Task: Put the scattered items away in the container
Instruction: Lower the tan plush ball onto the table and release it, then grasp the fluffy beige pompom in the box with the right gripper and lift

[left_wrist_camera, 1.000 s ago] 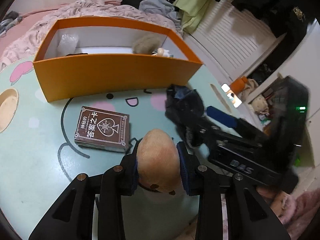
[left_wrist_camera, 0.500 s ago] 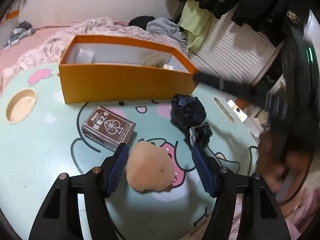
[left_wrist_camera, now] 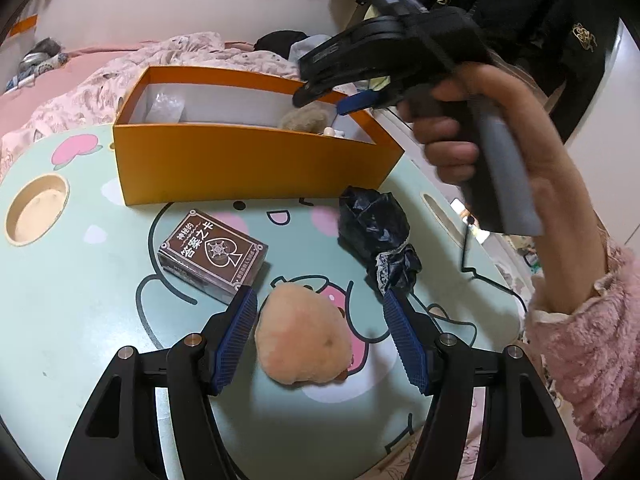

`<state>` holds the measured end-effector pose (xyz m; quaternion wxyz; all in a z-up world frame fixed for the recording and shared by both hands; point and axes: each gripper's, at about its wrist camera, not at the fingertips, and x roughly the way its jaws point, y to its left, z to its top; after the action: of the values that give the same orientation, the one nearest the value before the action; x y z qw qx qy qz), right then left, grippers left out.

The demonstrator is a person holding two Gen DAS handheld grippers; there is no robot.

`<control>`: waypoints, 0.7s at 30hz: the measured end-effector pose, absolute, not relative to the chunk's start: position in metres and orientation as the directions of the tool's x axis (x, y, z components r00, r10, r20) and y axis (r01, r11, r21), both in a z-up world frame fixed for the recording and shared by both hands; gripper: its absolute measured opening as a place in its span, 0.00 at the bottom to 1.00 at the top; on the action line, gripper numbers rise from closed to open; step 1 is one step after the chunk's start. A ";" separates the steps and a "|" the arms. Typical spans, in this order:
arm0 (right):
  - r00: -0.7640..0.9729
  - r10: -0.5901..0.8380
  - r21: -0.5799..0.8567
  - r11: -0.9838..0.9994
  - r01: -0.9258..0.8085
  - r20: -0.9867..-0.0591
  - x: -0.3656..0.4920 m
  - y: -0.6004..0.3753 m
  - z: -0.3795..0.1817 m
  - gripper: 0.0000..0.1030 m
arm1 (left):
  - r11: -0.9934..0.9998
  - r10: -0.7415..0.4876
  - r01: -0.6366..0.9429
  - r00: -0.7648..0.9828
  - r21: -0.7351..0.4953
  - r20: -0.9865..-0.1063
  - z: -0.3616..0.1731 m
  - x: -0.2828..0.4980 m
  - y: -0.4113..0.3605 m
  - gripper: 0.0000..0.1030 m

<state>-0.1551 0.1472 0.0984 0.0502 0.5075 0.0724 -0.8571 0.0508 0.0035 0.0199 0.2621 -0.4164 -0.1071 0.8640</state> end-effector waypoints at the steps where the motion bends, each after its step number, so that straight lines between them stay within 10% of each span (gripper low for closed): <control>1: -0.462 0.029 -0.113 -0.981 0.156 -0.886 -0.161 0.144 0.091 0.51 | -0.838 0.545 -0.364 -0.513 -0.407 -0.663 0.019 0.051 0.003 0.64; 9: -0.455 0.133 -0.247 -0.948 0.202 -0.880 -0.177 0.128 0.061 0.38 | -0.834 0.551 -0.356 -0.506 -0.421 -0.663 0.017 0.048 0.003 0.64; 21: -0.539 -0.313 0.218 -0.948 0.234 -0.782 -0.125 0.193 0.149 0.36 | -0.832 0.554 -0.343 -0.498 -0.436 -0.667 0.013 0.044 -0.003 0.64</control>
<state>-0.1252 0.1927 0.1486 0.1561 0.4542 -0.0433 -0.8761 0.0442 -0.0030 0.0130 0.2618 -0.4271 -0.1240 0.8565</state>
